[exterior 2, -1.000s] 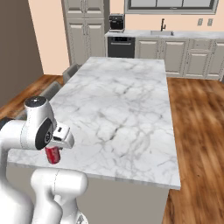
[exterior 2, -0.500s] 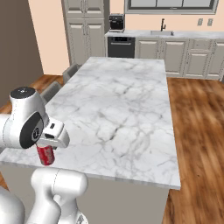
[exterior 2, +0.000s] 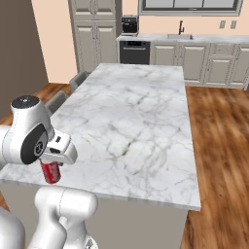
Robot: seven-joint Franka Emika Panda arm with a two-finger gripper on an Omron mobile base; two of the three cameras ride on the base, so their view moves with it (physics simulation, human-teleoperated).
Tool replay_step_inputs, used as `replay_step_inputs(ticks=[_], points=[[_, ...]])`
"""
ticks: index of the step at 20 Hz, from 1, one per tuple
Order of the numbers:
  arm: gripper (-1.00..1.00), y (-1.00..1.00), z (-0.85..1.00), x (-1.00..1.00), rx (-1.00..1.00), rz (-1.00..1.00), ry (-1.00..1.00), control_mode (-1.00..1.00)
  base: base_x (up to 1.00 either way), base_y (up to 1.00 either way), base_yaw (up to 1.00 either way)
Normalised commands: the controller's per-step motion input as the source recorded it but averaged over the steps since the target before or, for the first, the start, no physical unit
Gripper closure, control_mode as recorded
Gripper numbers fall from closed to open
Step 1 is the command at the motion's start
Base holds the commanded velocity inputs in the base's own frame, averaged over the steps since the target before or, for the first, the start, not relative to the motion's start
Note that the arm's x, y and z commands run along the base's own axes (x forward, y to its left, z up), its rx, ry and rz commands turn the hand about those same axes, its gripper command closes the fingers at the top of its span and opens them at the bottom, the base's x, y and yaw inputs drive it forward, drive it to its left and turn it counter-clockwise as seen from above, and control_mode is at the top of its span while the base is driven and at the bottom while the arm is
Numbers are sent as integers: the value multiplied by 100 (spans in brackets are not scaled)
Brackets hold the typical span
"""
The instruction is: Four empty soda cans are scattered around the kitchen. Gather all the cans and cluster them next to the stove for recycling.
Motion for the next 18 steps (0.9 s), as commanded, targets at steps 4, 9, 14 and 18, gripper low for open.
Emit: replay_step_inputs(ticks=[4,9,14,18], points=[[100,0,0,0,0,0,0,100,-18,-32,-1],[100,0,0,0,0,0,0,100,-79,-100,0],[100,0,0,0,0,0,0,100,-45,-100,10],[100,0,0,0,0,0,0,100,0,-100,25]])
